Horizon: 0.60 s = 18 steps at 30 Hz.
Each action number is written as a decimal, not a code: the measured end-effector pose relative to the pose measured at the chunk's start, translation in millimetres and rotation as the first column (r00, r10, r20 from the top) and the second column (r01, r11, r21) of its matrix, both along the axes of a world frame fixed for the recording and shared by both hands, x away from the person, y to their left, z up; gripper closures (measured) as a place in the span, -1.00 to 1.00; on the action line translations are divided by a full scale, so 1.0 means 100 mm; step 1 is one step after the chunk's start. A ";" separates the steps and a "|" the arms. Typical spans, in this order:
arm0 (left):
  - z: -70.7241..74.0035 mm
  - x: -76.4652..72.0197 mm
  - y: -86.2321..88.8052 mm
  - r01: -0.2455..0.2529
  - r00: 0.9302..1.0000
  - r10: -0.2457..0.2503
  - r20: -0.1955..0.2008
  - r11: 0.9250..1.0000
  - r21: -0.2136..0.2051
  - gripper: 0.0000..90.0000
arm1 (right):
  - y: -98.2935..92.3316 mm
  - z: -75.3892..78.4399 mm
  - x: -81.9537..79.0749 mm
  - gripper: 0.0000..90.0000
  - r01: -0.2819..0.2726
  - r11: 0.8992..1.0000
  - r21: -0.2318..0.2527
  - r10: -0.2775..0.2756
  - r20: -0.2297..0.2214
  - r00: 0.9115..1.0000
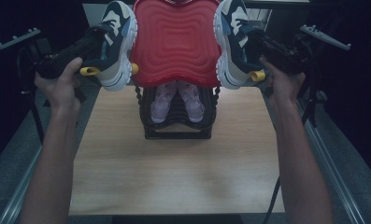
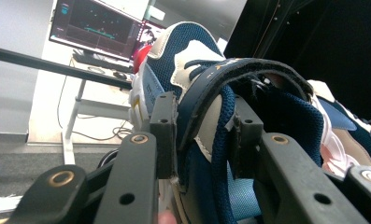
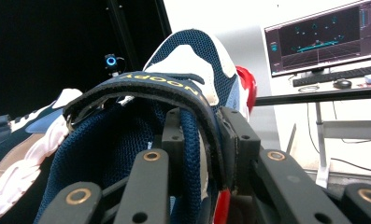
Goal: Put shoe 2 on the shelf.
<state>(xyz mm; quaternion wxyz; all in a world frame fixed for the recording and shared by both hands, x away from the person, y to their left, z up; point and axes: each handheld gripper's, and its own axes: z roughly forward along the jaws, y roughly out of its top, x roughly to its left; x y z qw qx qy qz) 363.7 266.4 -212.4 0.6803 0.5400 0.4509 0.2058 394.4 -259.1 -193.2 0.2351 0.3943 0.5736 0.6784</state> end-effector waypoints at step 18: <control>0.17 0.30 -0.31 0.022 0.999 -0.022 0.030 1.000 0.006 0.52 | 0.52 0.21 0.27 0.63 -0.032 0.997 -0.063 0.033 0.020 0.999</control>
